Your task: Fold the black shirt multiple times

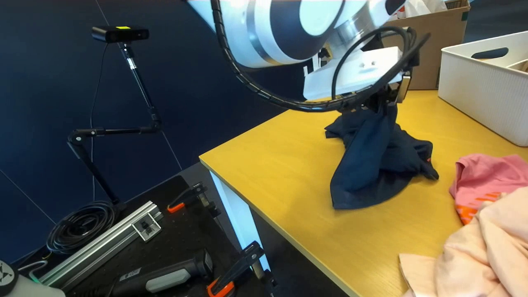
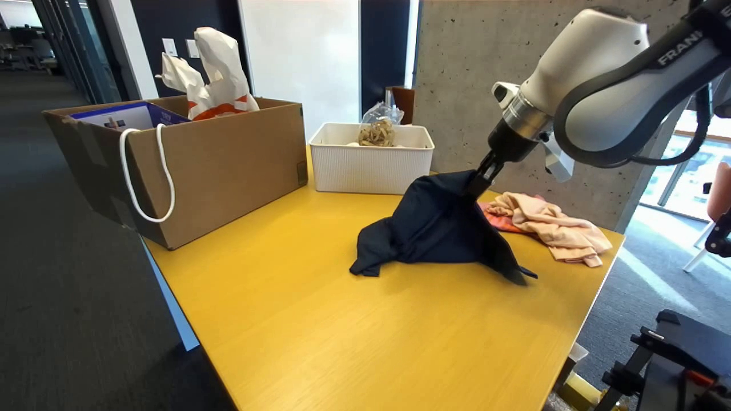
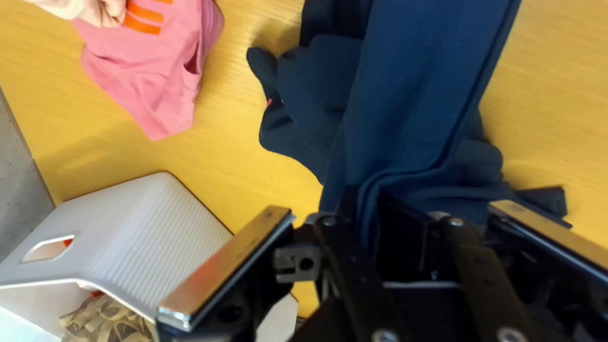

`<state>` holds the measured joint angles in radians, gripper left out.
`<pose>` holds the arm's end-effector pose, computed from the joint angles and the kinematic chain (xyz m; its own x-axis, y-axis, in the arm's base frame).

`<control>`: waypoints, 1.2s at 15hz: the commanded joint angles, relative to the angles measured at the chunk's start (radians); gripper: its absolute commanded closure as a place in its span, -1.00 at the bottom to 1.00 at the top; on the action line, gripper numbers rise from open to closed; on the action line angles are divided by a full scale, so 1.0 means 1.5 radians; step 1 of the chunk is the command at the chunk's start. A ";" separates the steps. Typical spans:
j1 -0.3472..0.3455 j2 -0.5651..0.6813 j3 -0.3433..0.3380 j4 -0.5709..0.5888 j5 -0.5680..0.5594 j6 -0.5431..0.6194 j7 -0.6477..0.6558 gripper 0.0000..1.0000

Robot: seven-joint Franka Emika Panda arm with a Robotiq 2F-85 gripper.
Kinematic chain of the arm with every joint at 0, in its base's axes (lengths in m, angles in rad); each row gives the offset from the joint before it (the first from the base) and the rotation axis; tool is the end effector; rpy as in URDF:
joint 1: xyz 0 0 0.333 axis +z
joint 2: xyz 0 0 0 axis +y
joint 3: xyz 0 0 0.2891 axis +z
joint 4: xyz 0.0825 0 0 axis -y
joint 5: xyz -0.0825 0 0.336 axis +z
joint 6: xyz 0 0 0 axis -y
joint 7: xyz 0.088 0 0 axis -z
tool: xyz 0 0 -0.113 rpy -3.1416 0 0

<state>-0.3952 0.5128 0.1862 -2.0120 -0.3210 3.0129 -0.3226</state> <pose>0.5941 -0.1105 0.2642 0.8245 0.3824 0.4172 0.3046 -0.9212 0.2422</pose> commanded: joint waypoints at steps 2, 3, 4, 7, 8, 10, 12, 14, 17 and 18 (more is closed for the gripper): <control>0.006 0.148 -0.004 0.158 0.074 -0.069 -0.074 0.94; 0.004 0.184 -0.004 0.195 0.085 -0.082 -0.086 0.94; 0.003 0.207 -0.002 0.220 0.093 -0.096 -0.095 0.94; 0.009 0.271 -0.003 0.289 0.109 -0.132 -0.108 0.94; 0.012 0.265 -0.003 0.277 0.110 -0.132 -0.106 0.94; 0.024 0.232 -0.010 0.225 0.108 -0.107 -0.086 0.26; 0.036 0.164 -0.022 0.130 0.109 -0.070 -0.052 0.10; 0.040 0.106 -0.017 0.062 0.121 -0.030 -0.020 -0.18; 0.028 0.007 0.012 -0.034 0.162 -0.025 0.013 -0.61; 0.029 -0.027 0.019 -0.064 0.181 -0.028 0.025 -0.78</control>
<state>-0.3444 0.6534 0.1884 -1.9270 -0.1251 2.9640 -0.3236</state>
